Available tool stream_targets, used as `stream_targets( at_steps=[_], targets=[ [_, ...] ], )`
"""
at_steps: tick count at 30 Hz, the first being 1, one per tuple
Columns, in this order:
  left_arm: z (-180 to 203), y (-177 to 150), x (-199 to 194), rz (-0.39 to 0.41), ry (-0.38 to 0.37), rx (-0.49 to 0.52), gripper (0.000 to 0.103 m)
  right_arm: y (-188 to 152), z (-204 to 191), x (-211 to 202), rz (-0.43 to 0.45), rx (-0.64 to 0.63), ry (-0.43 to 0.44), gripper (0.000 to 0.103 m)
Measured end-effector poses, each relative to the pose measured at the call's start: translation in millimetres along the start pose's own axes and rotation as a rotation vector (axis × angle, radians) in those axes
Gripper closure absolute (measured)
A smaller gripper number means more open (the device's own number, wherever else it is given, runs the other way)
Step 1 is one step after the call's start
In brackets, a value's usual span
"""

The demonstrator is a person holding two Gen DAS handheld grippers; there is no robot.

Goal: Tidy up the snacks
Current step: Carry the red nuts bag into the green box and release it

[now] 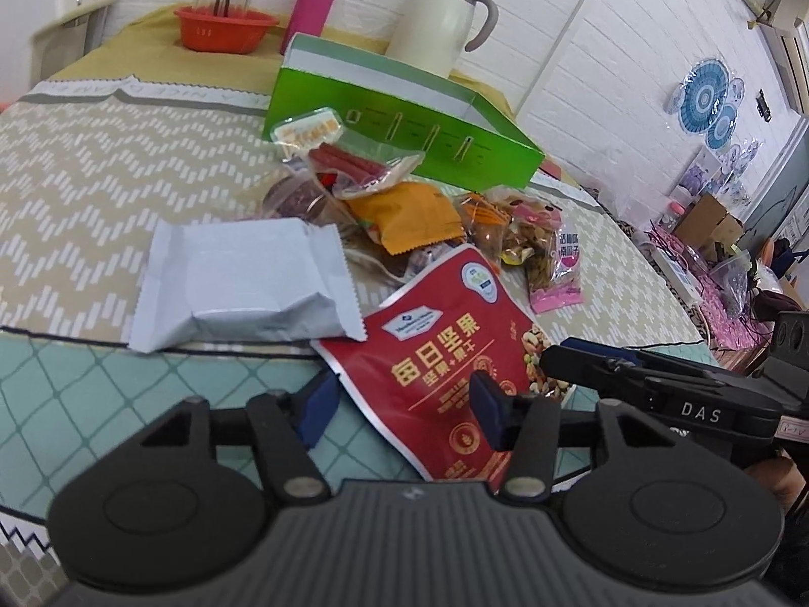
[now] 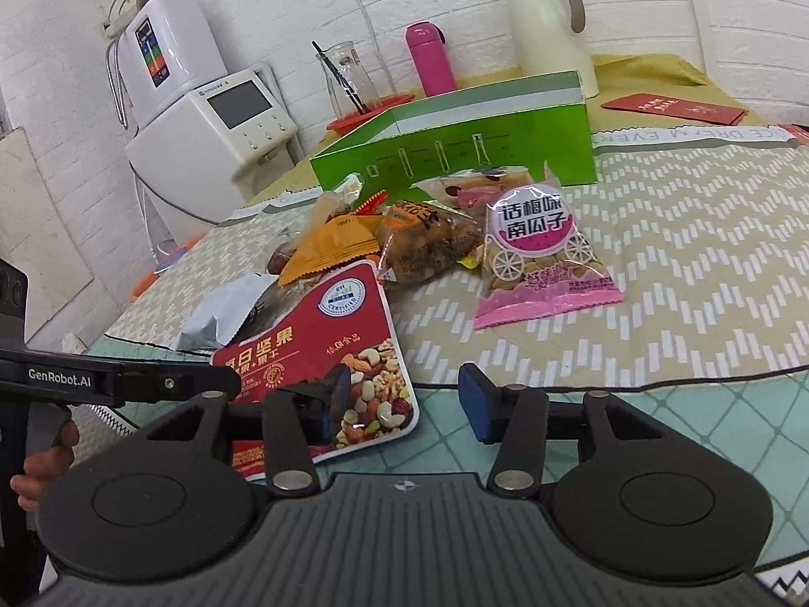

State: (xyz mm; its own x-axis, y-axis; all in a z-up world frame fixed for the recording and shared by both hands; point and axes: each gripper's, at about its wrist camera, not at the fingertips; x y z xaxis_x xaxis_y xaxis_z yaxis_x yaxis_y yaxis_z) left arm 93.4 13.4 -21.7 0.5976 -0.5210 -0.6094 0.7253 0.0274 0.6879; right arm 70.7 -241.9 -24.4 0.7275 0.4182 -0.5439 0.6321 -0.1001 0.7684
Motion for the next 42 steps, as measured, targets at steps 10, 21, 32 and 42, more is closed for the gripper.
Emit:
stream_targets(
  at_steps=[10, 21, 32, 42],
  targets=[
    [3.8, -1.2, 3.6, 0.009, -0.016, 0.000, 0.055, -3.9, -3.7, -3.9, -0.025, -0.010, 0.039, 0.050],
    [12.7, -1.8, -6.8, 0.045, 0.038, 0.014, 0.075, -3.0, -9.8, -16.0, 0.019, -0.012, -0.010, 0.096],
    [34.6, 36.4, -41.5, 0.173, -0.017, 0.073, 0.077, 33.4, -23.1, -52.1, 0.172, -0.079, 0.007, 0.097],
    [39.7, 117.3, -25.8, 0.254, 0.011, 0.130, 0.080, 90.3, -16.4, -25.9, 0.247, -0.084, -0.005, 0.097]
  ],
)
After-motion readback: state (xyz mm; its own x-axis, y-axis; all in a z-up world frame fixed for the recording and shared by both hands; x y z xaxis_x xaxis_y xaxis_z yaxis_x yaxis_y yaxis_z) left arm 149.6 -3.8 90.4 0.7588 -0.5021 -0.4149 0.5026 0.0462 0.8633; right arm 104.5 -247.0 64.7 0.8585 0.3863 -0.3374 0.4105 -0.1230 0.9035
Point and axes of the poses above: each gripper's, at about its wrist camera, not at the fingertips, and x roughly the way its jaws point, z to its right, y to its top, and after that the axes turned 1 degree about -y, right-handed
